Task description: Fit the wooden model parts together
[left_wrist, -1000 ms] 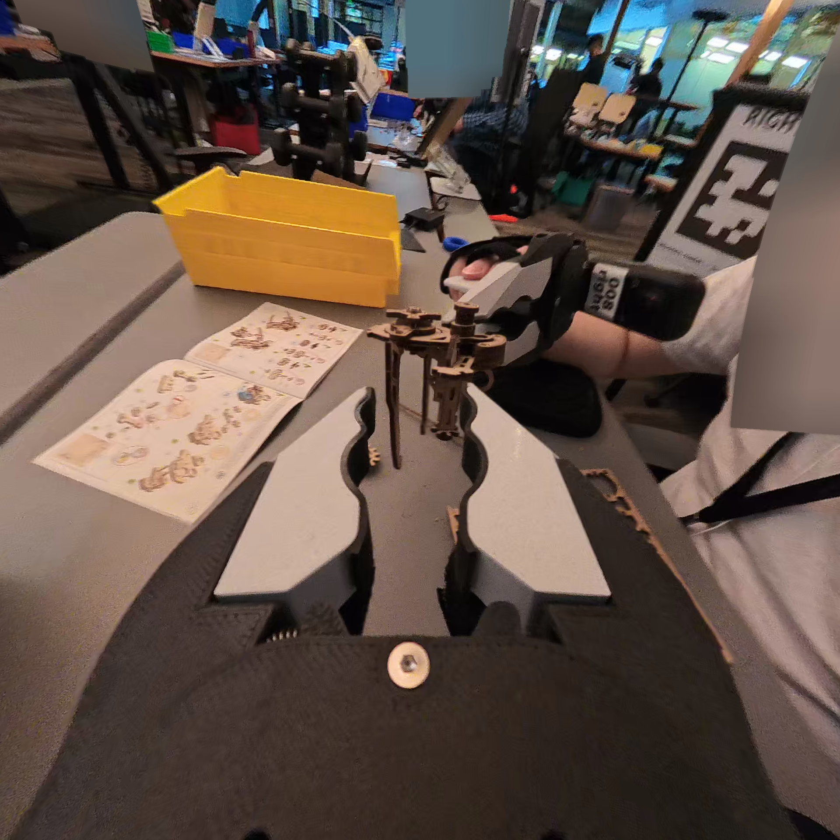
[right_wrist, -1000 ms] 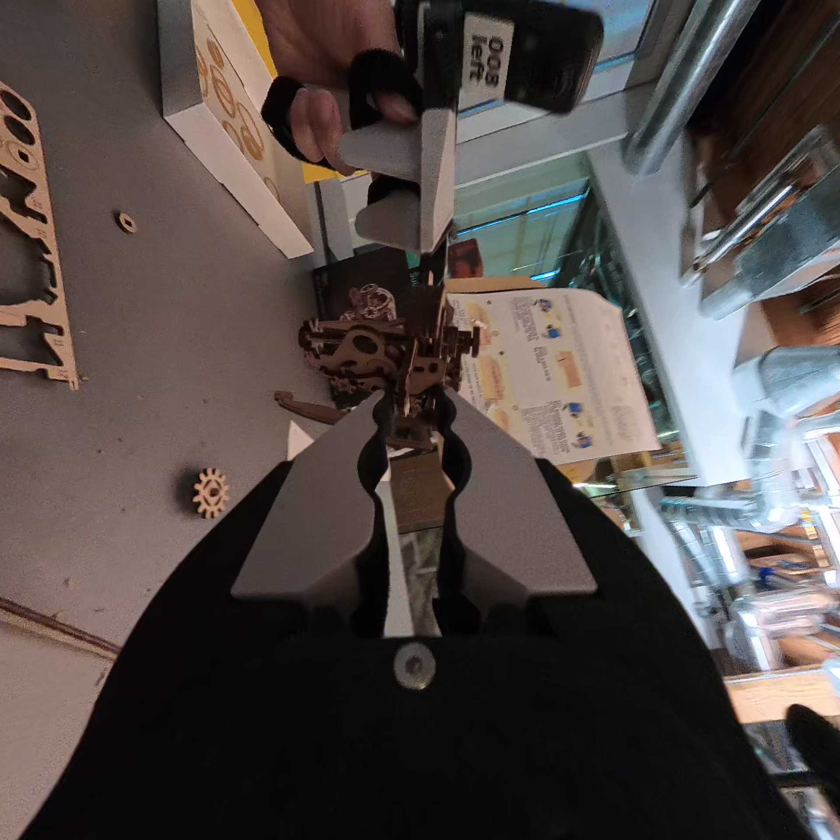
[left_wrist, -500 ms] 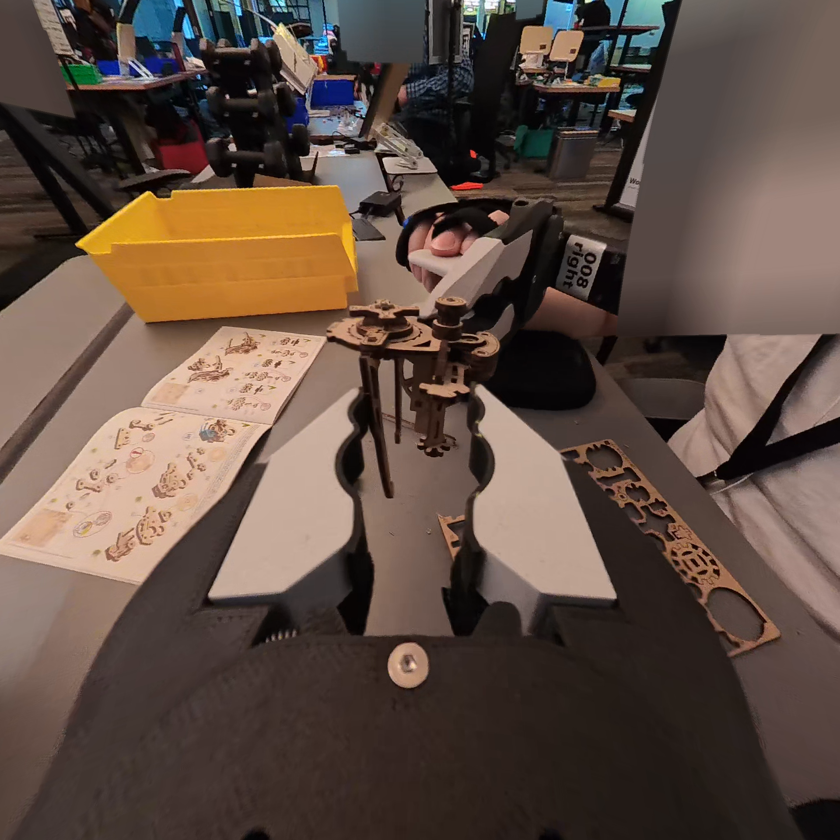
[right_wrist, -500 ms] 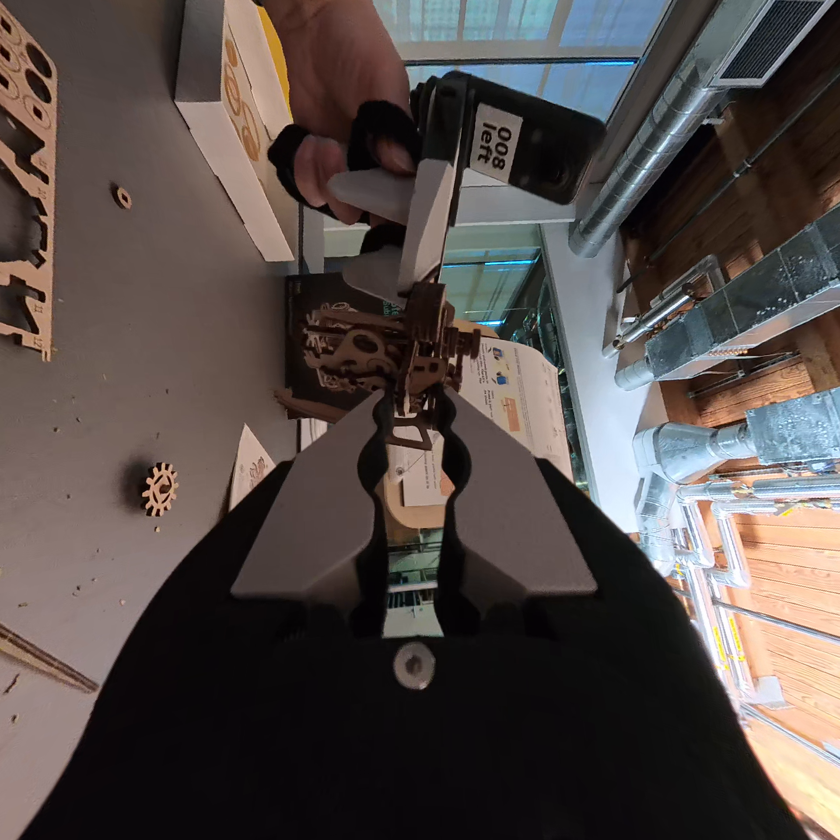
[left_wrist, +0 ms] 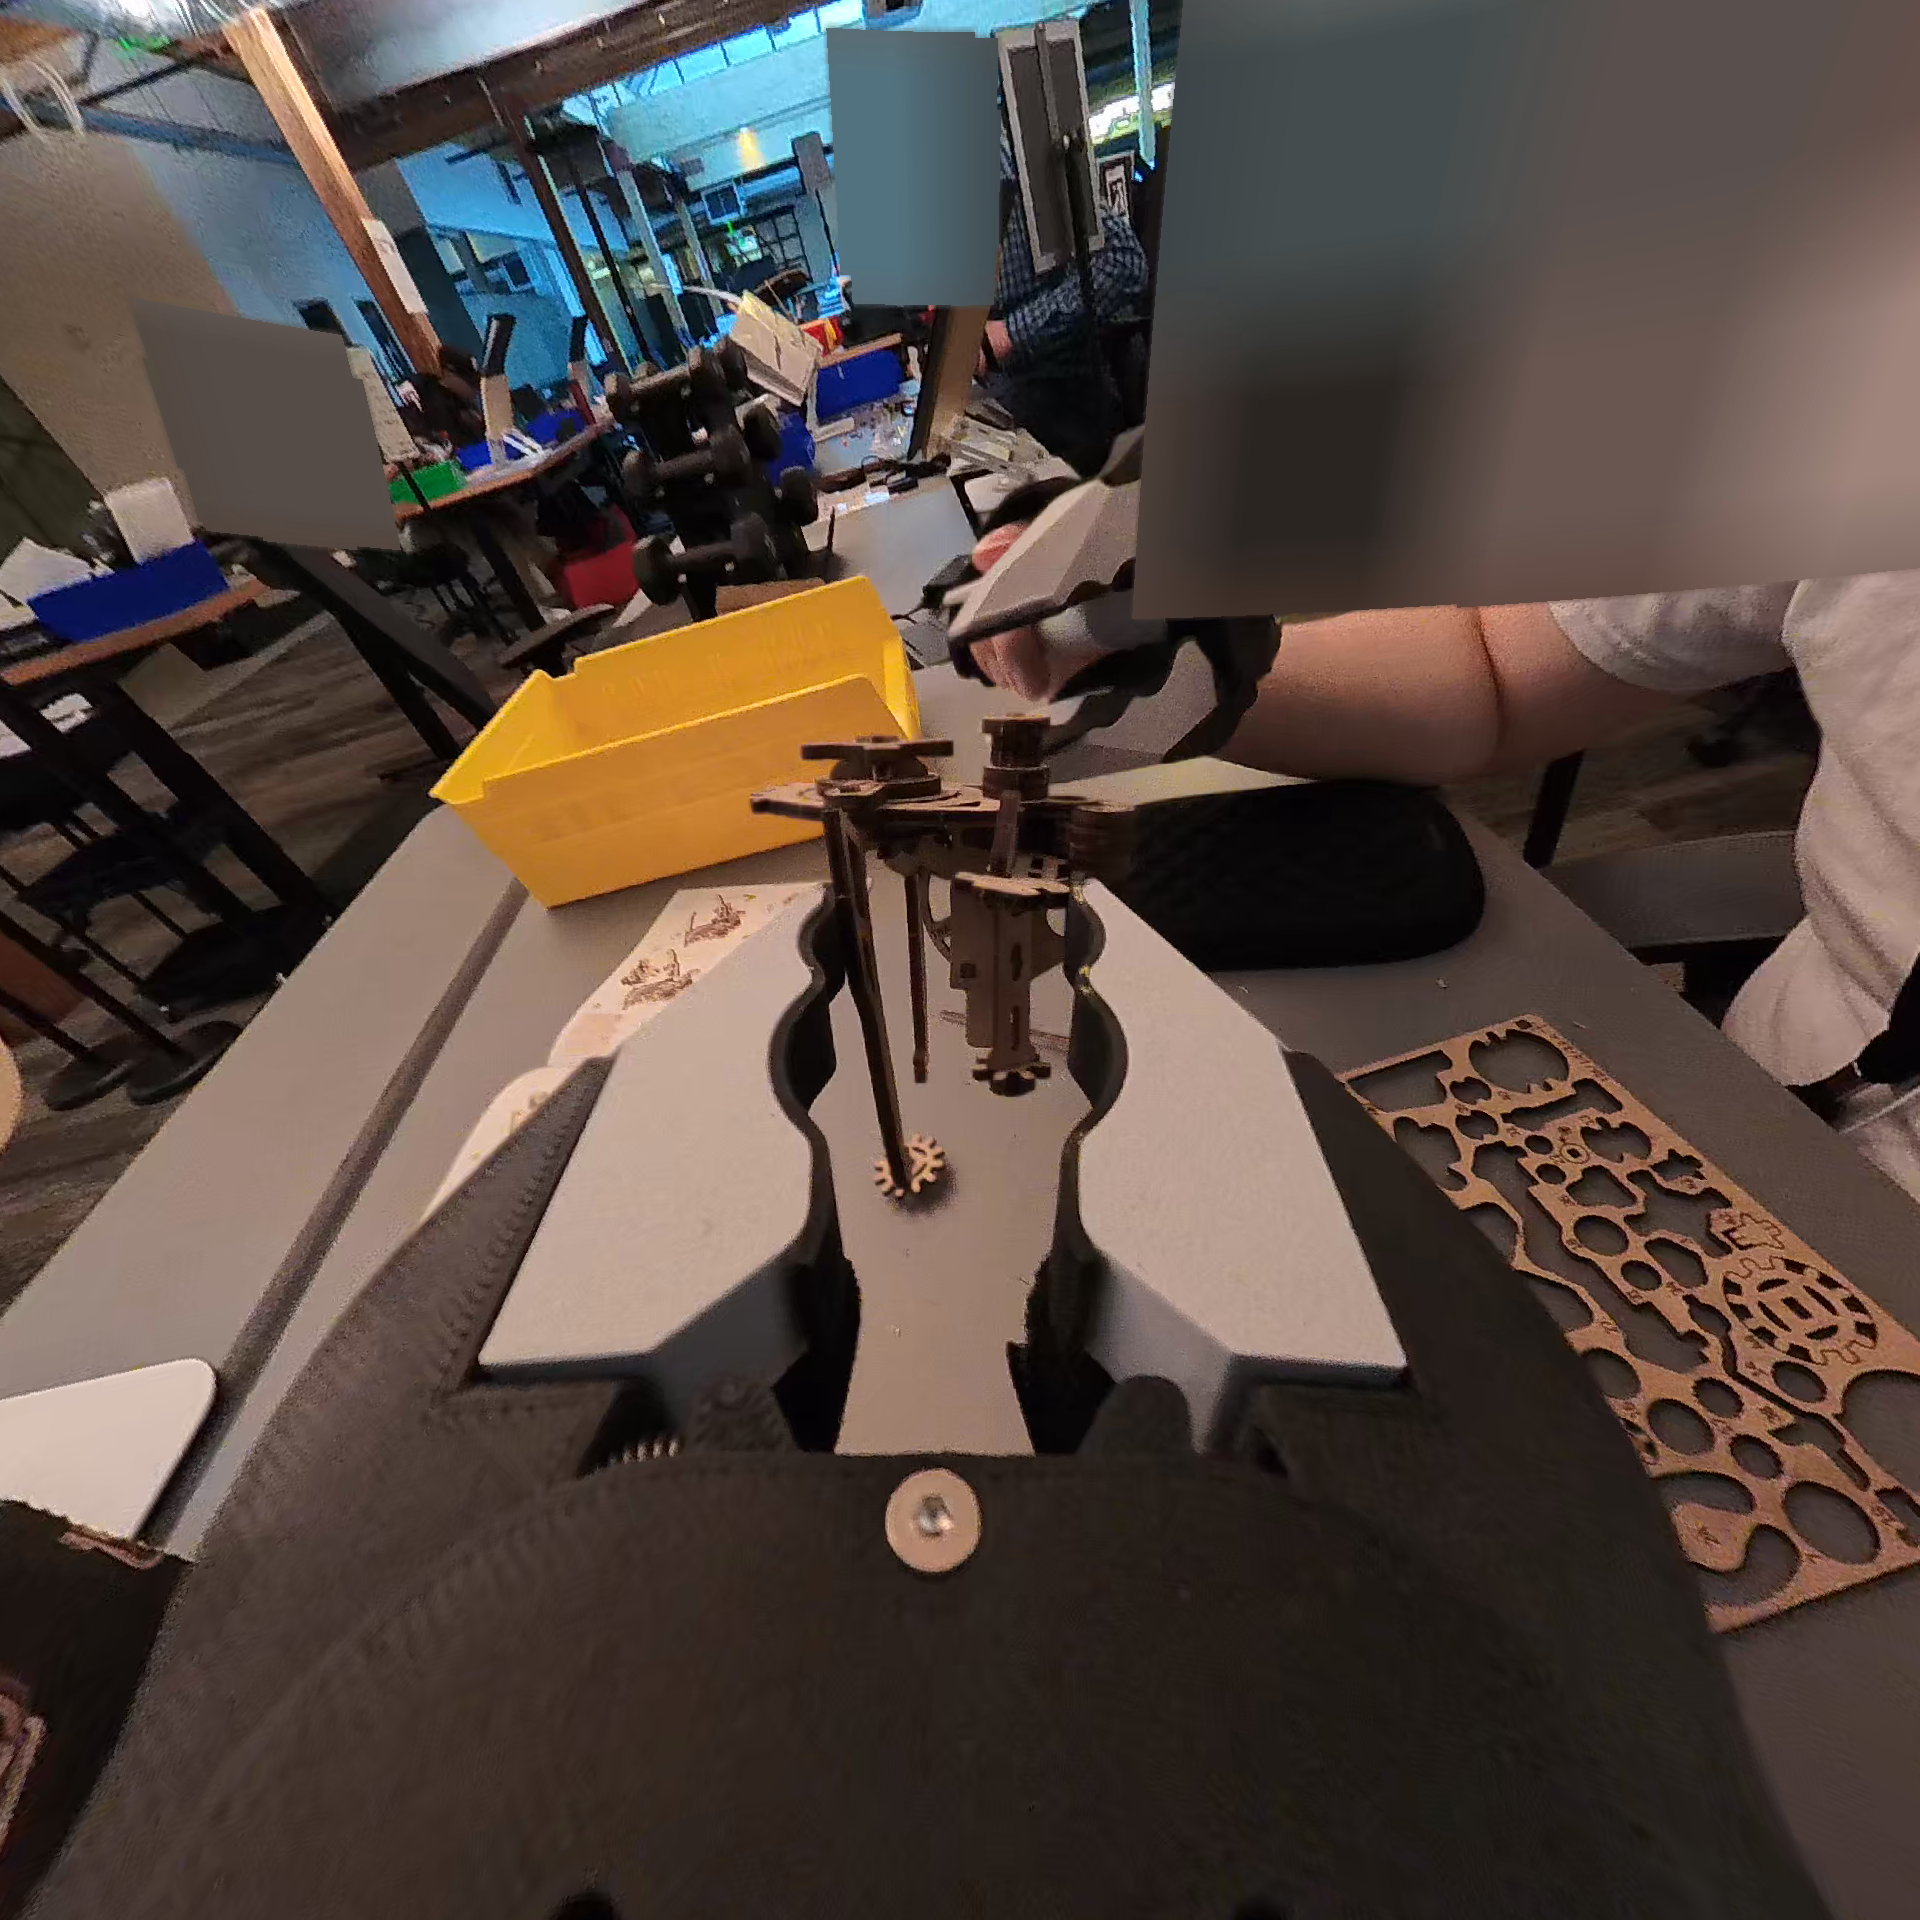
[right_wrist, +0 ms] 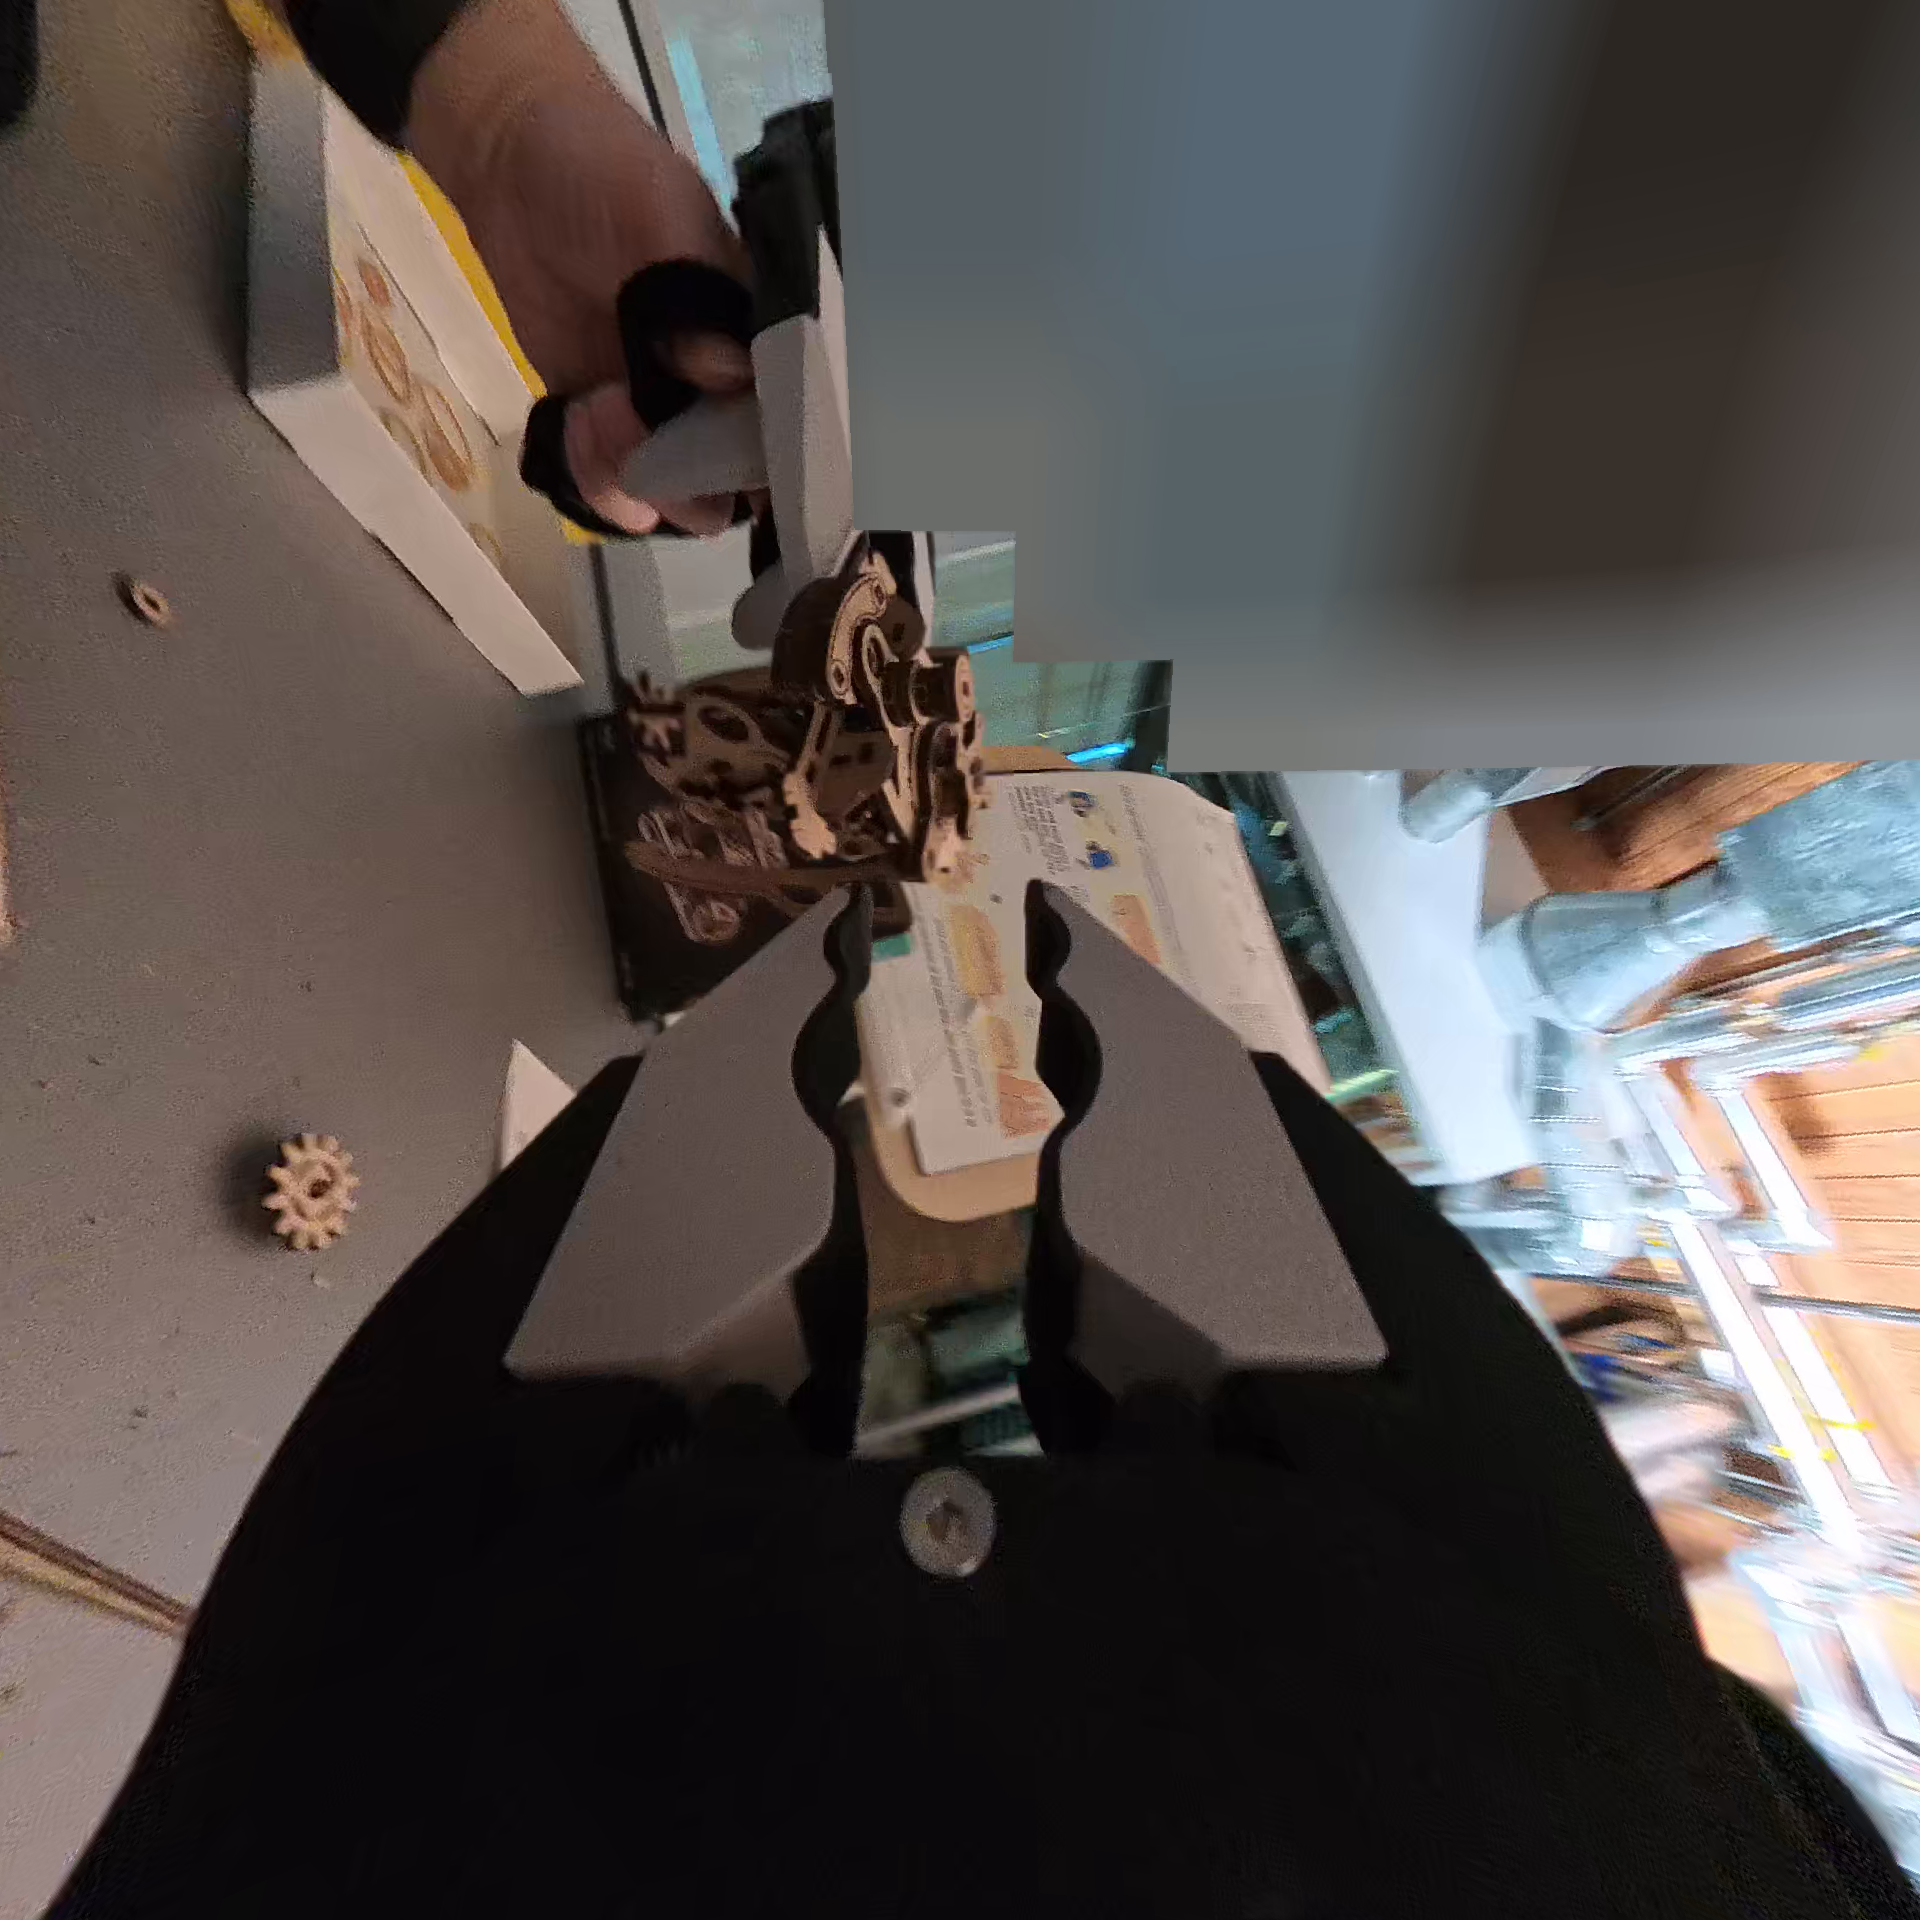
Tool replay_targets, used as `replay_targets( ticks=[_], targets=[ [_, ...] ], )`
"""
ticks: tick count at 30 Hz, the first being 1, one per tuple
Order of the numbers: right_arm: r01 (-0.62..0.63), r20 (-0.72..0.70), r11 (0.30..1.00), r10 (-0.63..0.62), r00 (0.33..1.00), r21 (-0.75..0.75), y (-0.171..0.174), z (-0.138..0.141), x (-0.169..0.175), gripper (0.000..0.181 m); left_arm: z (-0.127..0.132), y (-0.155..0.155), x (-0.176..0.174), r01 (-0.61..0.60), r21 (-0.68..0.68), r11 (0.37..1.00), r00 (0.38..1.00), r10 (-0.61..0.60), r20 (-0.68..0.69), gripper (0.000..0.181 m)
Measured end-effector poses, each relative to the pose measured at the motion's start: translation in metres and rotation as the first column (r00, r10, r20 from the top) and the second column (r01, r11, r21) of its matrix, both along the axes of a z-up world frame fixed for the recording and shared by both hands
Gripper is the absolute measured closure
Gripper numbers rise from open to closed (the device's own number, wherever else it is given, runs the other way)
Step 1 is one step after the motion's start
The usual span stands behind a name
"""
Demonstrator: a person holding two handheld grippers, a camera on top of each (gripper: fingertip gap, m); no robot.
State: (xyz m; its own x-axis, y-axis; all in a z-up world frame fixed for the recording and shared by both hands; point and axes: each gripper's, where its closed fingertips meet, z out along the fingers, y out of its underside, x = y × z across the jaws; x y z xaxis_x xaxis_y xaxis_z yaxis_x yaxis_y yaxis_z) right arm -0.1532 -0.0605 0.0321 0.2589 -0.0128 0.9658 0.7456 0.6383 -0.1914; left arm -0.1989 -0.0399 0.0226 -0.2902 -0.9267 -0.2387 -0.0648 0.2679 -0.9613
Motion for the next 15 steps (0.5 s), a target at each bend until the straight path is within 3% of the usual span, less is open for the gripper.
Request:
replay_targets(
  ticks=[2,4,6,8,10,15],
  targets=[
    [-0.078,-0.085,0.99,0.068,0.994,-0.121,-0.002,0.001,0.002,0.154,0.004,-0.003,-0.001,0.006,0.015,1.0,1.0,-0.007,0.024,0.141],
    [-0.227,-0.262,0.921,0.146,0.954,-0.316,-0.002,0.002,0.0,0.148,0.004,-0.005,0.0,0.009,0.024,1.0,1.0,-0.009,0.016,0.141],
    [-0.413,-0.458,0.778,0.183,0.87,-0.474,-0.003,0.004,-0.001,0.143,0.005,-0.008,0.0,0.008,0.058,0.998,0.999,-0.01,0.032,0.141],
    [-0.566,-0.634,0.628,0.145,0.759,-0.534,-0.001,0.014,0.003,0.129,0.009,-0.01,0.002,0.0,0.076,0.997,0.999,-0.004,0.053,0.141],
    [-0.65,-0.7,0.504,0.117,0.704,-0.569,-0.002,0.015,0.001,0.125,0.012,-0.015,0.002,0.012,0.081,0.997,0.998,-0.017,0.066,0.141],
    [-0.645,-0.702,0.493,0.092,0.706,-0.584,-0.002,0.012,-0.01,0.126,0.016,-0.02,0.005,0.001,0.121,0.993,0.996,-0.012,0.093,0.141]
  ],
)
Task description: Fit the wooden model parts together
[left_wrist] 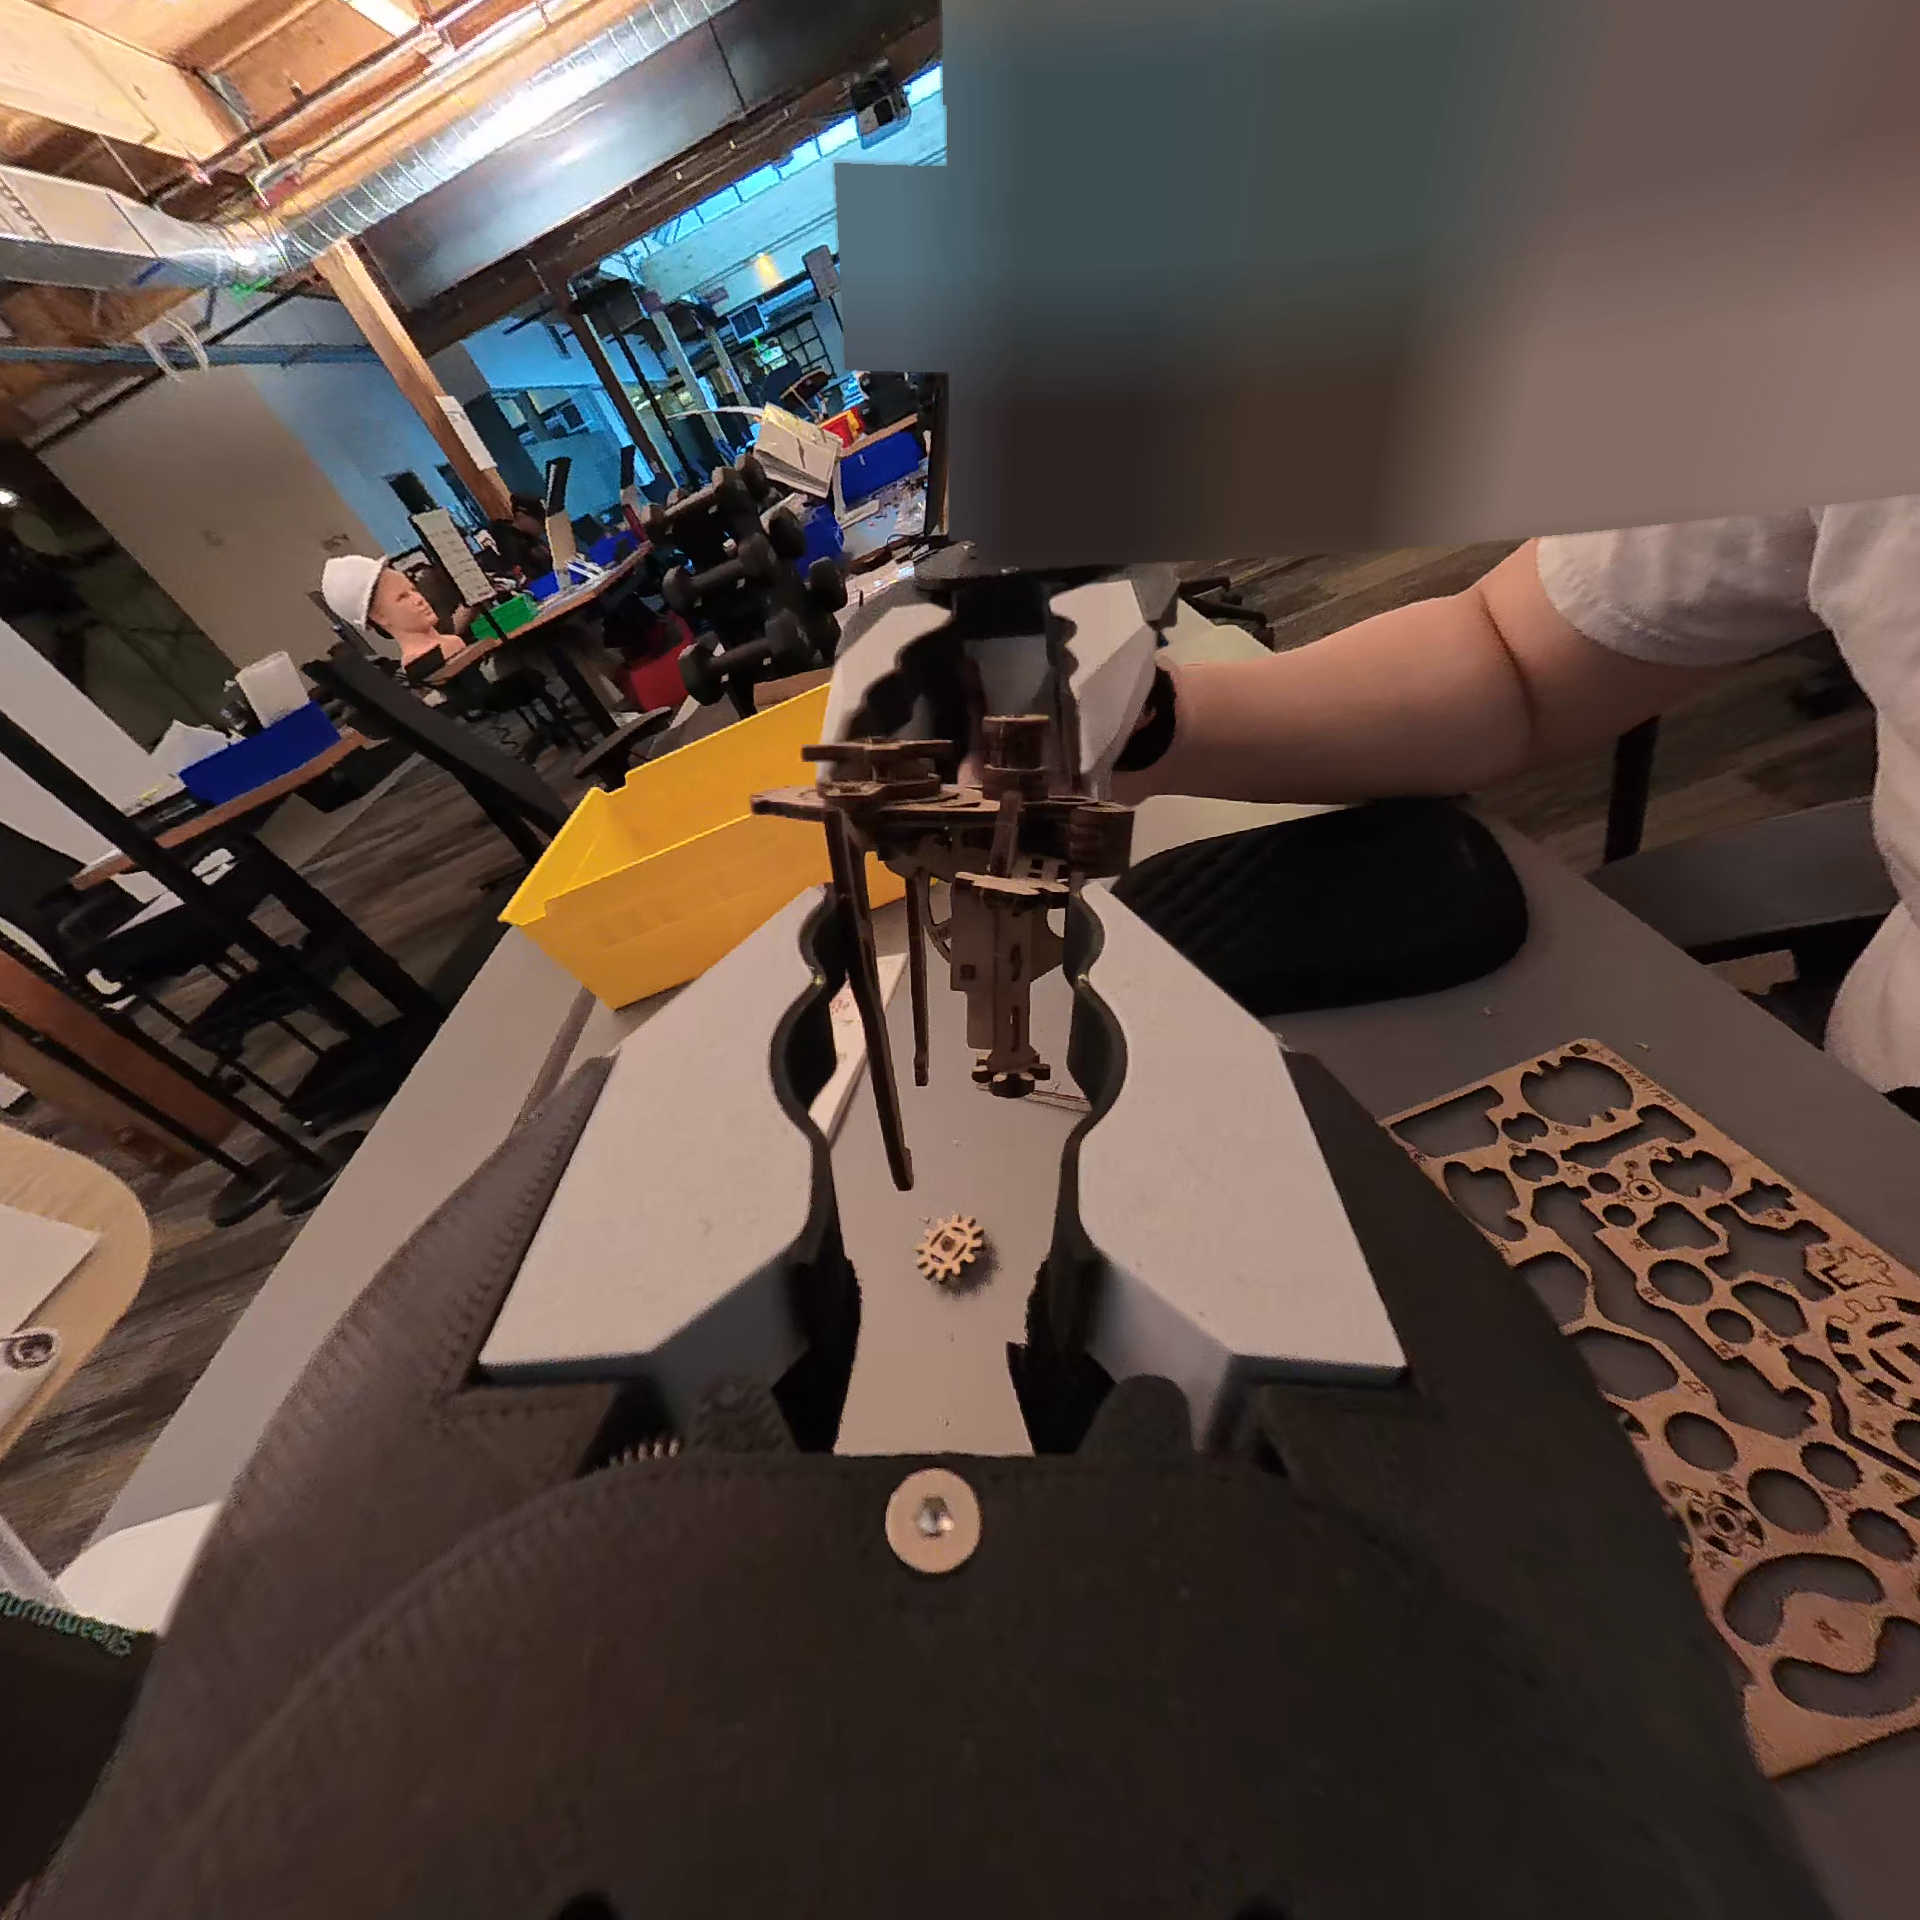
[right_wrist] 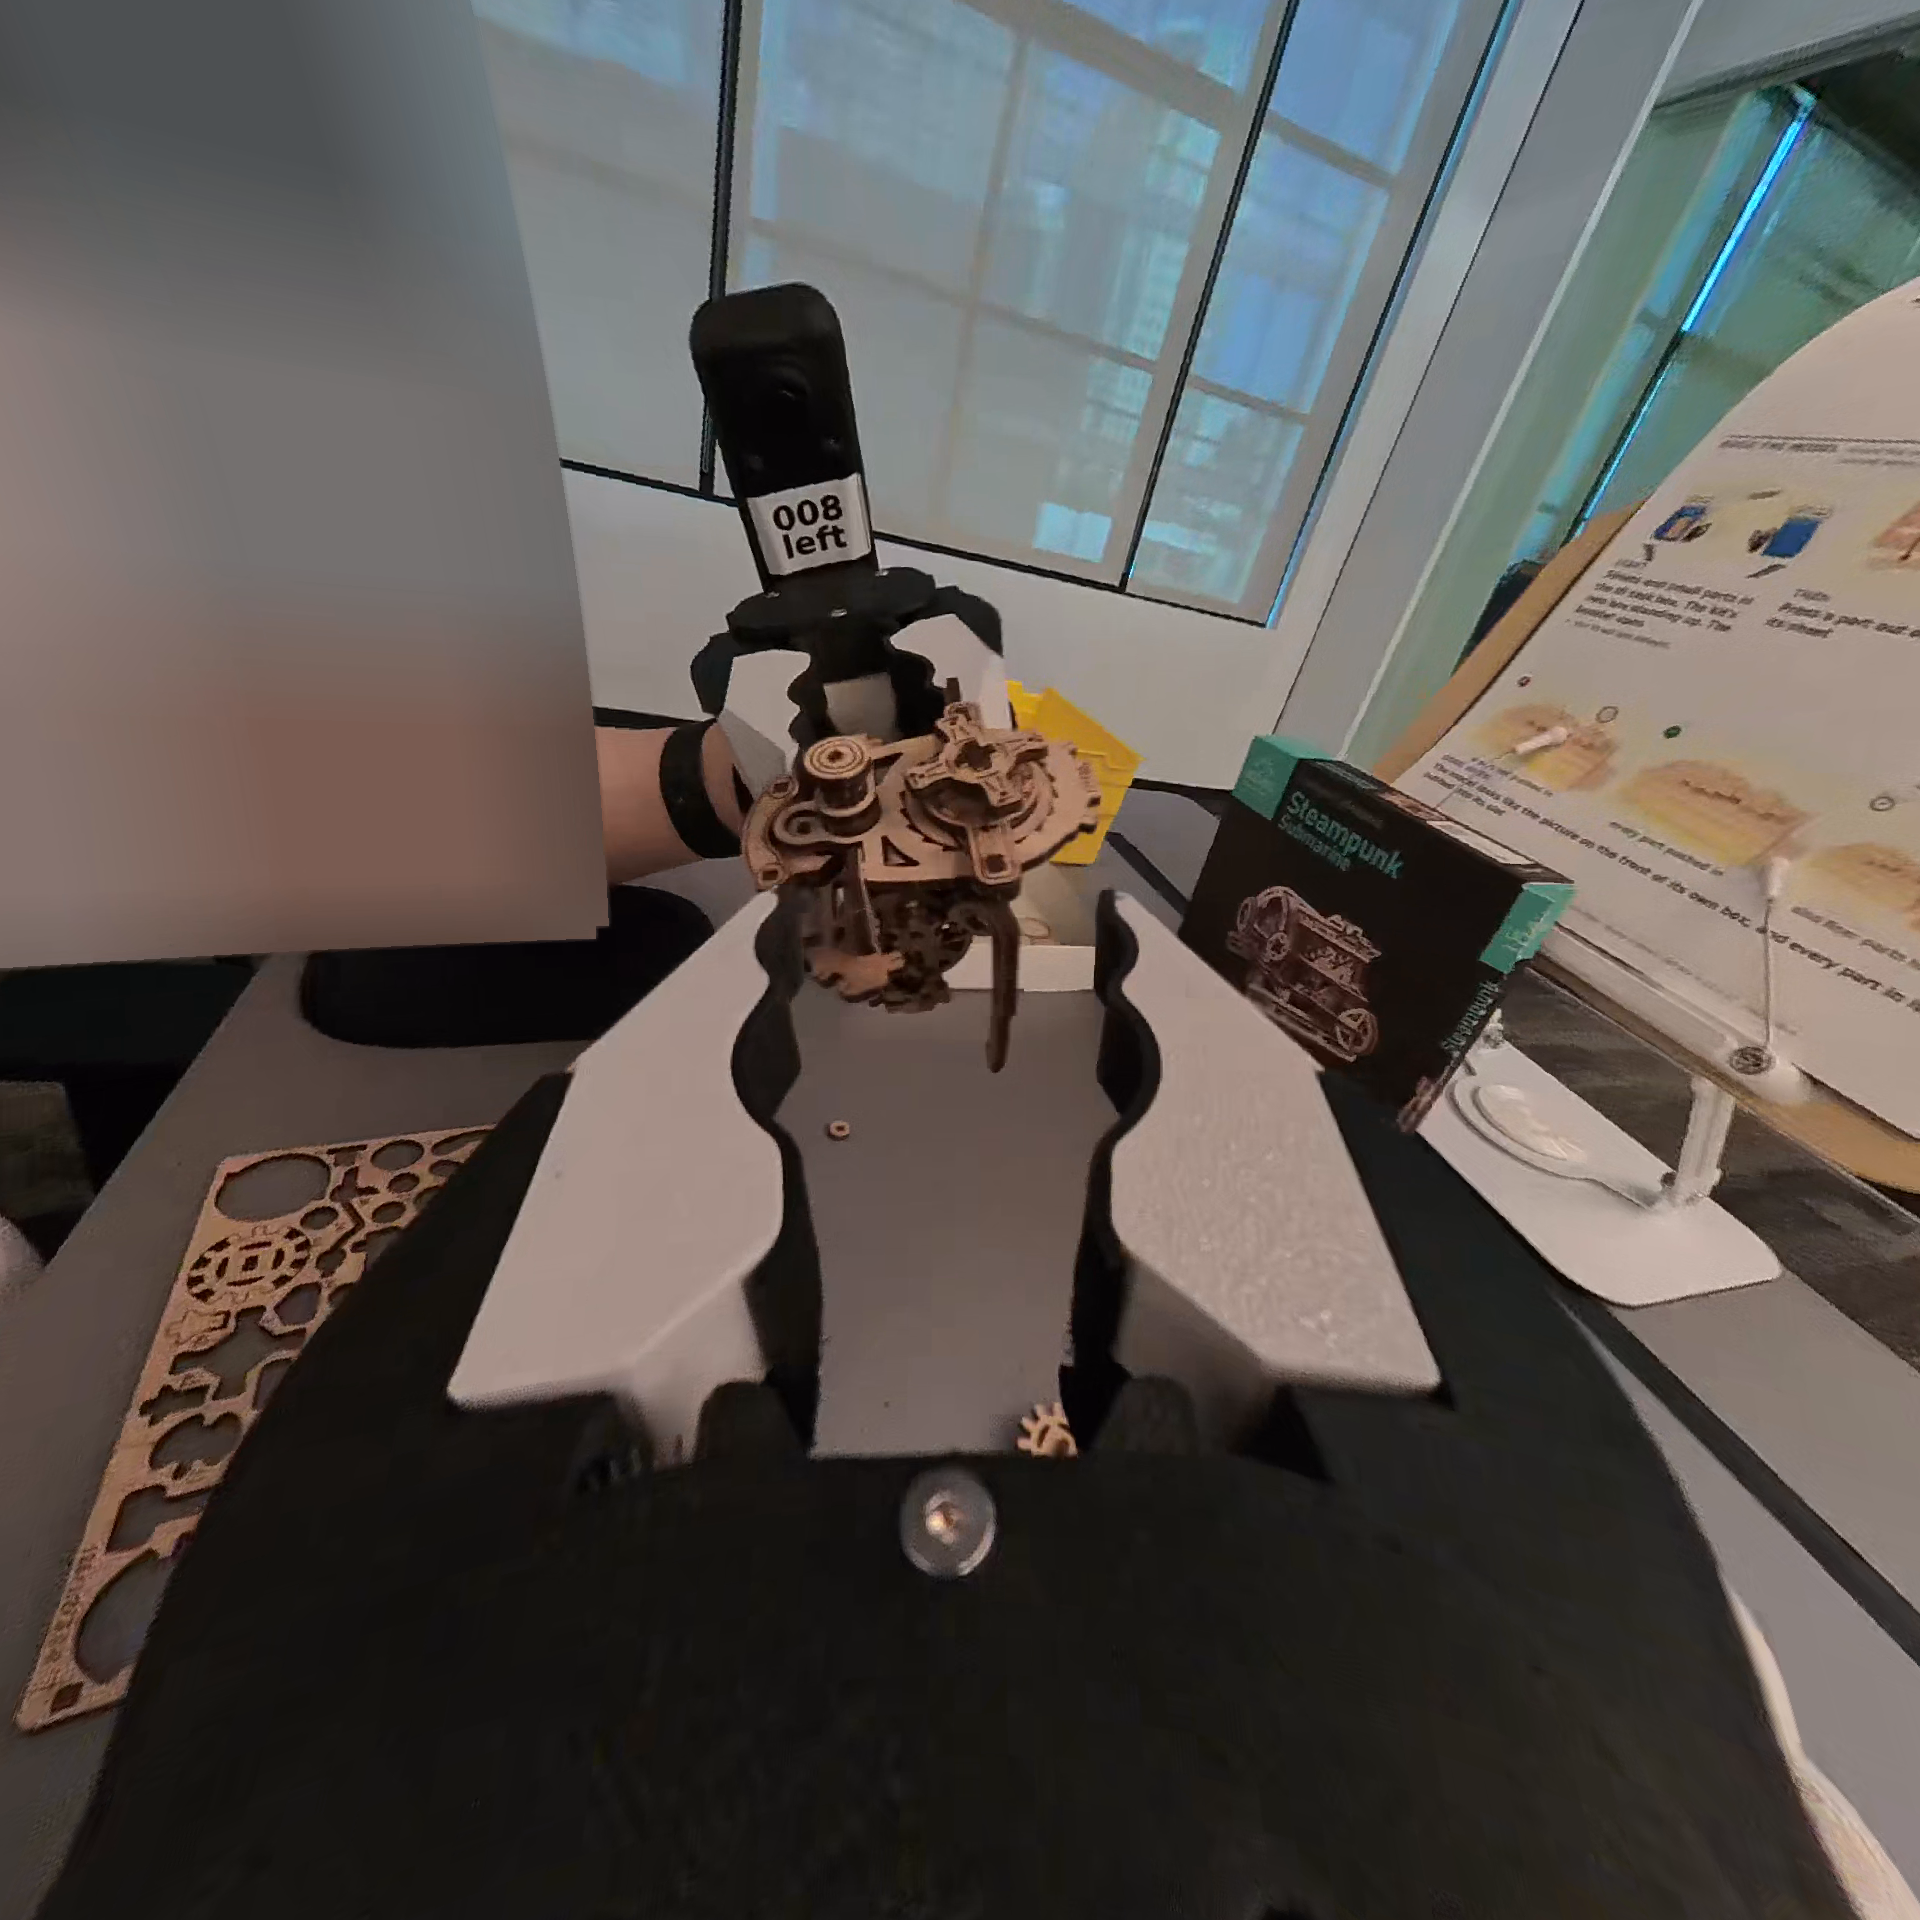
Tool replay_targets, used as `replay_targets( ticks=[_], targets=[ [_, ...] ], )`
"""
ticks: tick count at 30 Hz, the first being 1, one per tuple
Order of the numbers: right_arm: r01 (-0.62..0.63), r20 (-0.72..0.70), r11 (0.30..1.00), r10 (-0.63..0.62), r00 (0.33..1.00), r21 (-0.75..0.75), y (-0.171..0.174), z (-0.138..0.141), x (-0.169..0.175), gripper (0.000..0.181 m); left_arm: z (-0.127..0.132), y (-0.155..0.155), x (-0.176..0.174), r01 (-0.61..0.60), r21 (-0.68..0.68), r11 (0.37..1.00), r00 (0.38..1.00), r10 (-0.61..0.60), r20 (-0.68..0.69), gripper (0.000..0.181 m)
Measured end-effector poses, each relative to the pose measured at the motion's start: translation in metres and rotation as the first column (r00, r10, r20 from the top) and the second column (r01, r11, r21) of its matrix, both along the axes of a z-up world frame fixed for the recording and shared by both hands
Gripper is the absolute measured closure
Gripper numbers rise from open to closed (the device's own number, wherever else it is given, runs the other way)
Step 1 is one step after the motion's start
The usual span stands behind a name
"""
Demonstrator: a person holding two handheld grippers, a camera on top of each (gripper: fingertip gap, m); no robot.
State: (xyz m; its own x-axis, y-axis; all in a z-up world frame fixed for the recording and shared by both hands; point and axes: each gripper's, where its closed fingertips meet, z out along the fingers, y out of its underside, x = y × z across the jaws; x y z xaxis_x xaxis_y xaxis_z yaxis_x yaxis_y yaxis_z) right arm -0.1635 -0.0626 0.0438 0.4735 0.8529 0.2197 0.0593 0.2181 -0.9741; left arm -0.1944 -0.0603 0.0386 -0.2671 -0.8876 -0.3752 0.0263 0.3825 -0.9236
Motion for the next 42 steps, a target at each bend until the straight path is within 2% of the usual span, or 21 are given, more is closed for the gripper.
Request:
replay_targets(
  ticks=[3,5,7,11,14,17,20,24,27,29,37,42],
  targets=[
    [0.002,0.017,0.998,-0.001,1.0,-0.057,0.002,-0.007,-0.007,0.131,0.0,-0.004,0.002,0.005,0.022,1.0,1.0,-0.006,0.015,0.141],
    [-0.043,0.002,0.996,0.043,0.999,-0.08,-0.003,-0.007,-0.011,0.148,0.0,-0.007,0.002,0.011,0.041,0.999,1.0,-0.012,0.022,0.141],
    [-0.052,0.008,0.996,0.053,0.999,-0.079,-0.005,-0.007,-0.011,0.149,0.0,-0.008,0.002,0.017,0.044,0.999,1.0,-0.018,0.025,0.141],
    [0.047,0.109,0.992,-0.06,0.992,0.115,-0.005,-0.005,-0.006,0.15,-0.01,0.001,0.005,-0.042,0.068,0.997,0.999,0.044,-0.03,0.139],
    [0.11,0.171,0.952,-0.163,0.972,0.285,-0.009,0.0,-0.007,0.151,-0.007,0.004,0.004,-0.075,0.084,0.994,0.997,0.078,-0.029,0.127],
    [0.192,0.225,0.888,-0.306,0.925,0.418,-0.004,0.002,-0.002,0.151,-0.012,0.004,0.007,-0.114,0.167,0.979,0.99,0.126,-0.062,0.111],
    [0.231,0.314,0.836,-0.422,0.85,0.498,0.005,-0.009,0.001,0.151,-0.02,0.01,0.009,-0.173,0.288,0.942,0.972,0.21,-0.104,0.101],
    [0.218,0.36,0.85,-0.416,0.835,0.479,0.006,-0.021,-0.009,0.152,-0.02,0.008,0.018,-0.227,0.408,0.884,0.961,0.271,-0.053,0.097],
    [0.239,0.383,0.839,-0.453,0.805,0.489,0.009,-0.025,-0.01,0.151,-0.031,0.015,0.023,-0.271,0.549,0.791,0.934,0.354,-0.048,0.099],
    [0.25,0.386,0.845,-0.454,0.803,0.472,0.009,-0.027,-0.012,0.151,-0.032,0.017,0.026,-0.298,0.586,0.754,0.926,0.378,-0.015,0.105],
    [0.285,0.383,0.871,-0.442,0.811,0.401,0.017,-0.033,-0.012,0.149,-0.04,0.022,0.027,-0.292,0.516,0.805,0.918,0.388,-0.087,0.106],
    [0.267,0.415,0.867,-0.445,0.793,0.42,0.014,-0.038,-0.016,0.149,-0.049,0.021,0.028,-0.261,0.482,0.836,0.924,0.361,-0.126,0.106]
  ],
)
